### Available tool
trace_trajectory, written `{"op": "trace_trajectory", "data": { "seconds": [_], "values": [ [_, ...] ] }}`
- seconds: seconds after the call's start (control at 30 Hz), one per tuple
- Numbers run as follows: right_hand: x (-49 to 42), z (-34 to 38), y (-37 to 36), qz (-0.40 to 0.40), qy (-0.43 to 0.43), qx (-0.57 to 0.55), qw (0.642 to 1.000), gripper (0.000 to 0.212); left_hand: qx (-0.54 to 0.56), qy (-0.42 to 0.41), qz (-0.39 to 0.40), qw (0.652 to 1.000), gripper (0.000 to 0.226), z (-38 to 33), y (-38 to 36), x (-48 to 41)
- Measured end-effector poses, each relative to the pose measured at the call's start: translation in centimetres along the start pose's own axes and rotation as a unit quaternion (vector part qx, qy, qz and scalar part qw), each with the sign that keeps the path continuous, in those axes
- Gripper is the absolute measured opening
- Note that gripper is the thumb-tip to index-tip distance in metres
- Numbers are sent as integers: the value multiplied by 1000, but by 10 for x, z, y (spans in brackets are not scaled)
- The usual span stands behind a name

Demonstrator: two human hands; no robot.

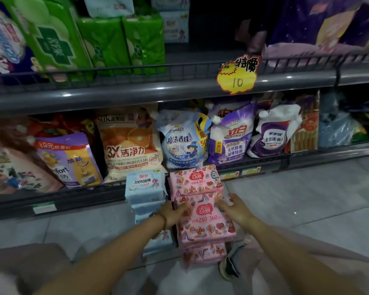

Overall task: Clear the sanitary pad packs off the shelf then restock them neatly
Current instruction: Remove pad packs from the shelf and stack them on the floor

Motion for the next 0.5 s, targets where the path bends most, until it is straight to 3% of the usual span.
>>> {"op": "trace_trajectory", "data": {
  "seconds": [0.07, 0.13, 0.27, 0.4, 0.5],
  "values": [
    [7, 20, 10, -19, 53, 43, 997, 76, -59, -50, 0, 997, 49, -31, 14, 17],
    [19, 50, 23, -37, 113, 65, 991, 72, -110, -107, -20, 988, 41, -66, 35, 30],
    [53, 126, 58, -80, 257, 99, 958, 59, -177, -248, -114, 945, 54, -143, 89, 66],
    [81, 209, 88, -114, 386, 128, 906, 54, -286, -402, -264, 829, 53, -217, 145, 106],
    [87, 266, 102, -130, 429, 104, 888, 50, -351, -447, -362, 739, 57, -262, 186, 119]
  ]
}}
Point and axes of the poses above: each hand's wrist, its own x-axis away from the middle knuckle, its own y-axis out of the back of the hand, z = x × y, the point moved 2 cm from there along -x, towards the middle knuckle, and after that the axes turned 3 degrees about -y, right-handed, at the moved point
